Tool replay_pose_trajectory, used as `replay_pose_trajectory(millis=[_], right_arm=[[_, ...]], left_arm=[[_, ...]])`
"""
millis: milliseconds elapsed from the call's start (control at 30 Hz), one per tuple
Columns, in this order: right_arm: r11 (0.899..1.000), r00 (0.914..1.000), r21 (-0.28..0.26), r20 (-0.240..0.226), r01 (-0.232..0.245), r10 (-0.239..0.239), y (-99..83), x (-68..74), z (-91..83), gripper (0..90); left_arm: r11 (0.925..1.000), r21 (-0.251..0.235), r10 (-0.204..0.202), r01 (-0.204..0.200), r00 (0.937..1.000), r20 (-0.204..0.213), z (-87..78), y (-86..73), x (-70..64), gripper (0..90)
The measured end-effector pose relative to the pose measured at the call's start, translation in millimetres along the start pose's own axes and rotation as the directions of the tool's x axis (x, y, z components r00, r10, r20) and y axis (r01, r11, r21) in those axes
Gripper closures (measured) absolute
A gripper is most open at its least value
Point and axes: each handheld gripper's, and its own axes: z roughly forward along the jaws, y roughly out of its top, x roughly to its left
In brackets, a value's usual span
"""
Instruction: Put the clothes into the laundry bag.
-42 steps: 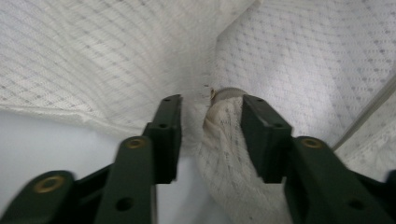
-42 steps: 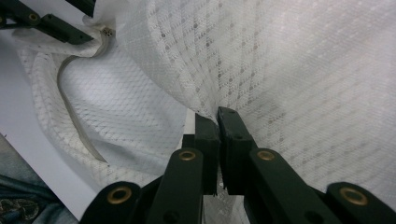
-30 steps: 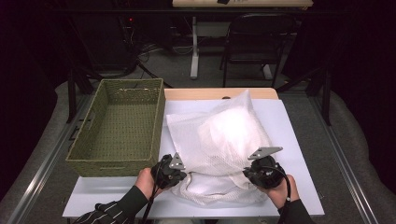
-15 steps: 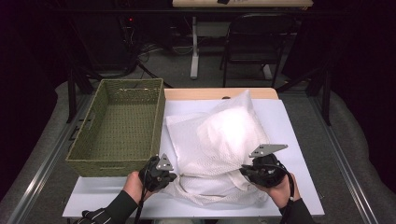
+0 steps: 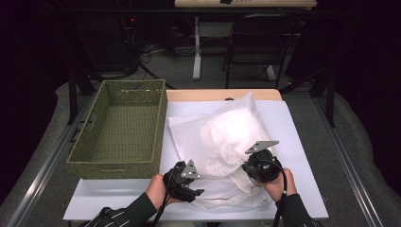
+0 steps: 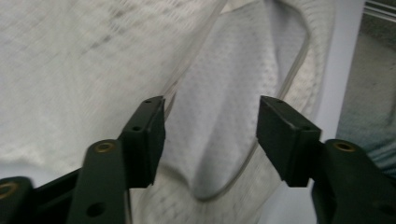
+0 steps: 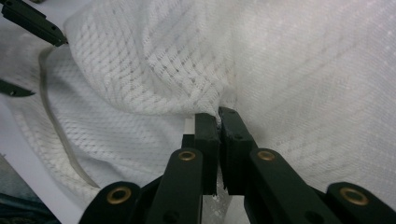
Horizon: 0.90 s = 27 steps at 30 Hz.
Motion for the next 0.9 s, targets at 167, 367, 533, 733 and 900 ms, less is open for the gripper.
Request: replay_pose_trajectory(millis=[167,367,533,733,900], right_arm=[[1.000,1.0000,0.007,0.004,-0.003,0.003,-3.9,-3.8,1.3,87.1],[1.000,0.9999,0.006,0.003,-0.017,0.017,-5.0,-4.4,0.6,87.0],[1.000,0.9999,0.016,-0.005,-0.013,0.013,-6.1,-2.5,3.1,86.9],[1.000,0.9997,0.008,0.002,-0.025,0.025,-10.1,-4.1,-3.3,87.0],[1.000,0.9997,0.010,0.020,-0.012,0.012,-9.3,-1.9,-3.2,87.0]], left_arm=[[0.9997,-0.019,0.019,-0.018,0.9975,0.069,12.0,10.9,-7.9,33.3],[0.9955,-0.015,0.095,-0.094,0.9772,0.190,34.0,23.5,-23.9,49.4],[0.9922,0.035,0.107,-0.120,0.9601,0.258,62.4,33.9,-35.5,58.9],[0.9890,0.027,0.131,-0.145,0.9469,0.294,67.1,32.2,-40.2,84.1],[0.9790,-0.013,0.195,-0.203,0.9176,0.346,55.0,28.2,-45.6,84.8]])
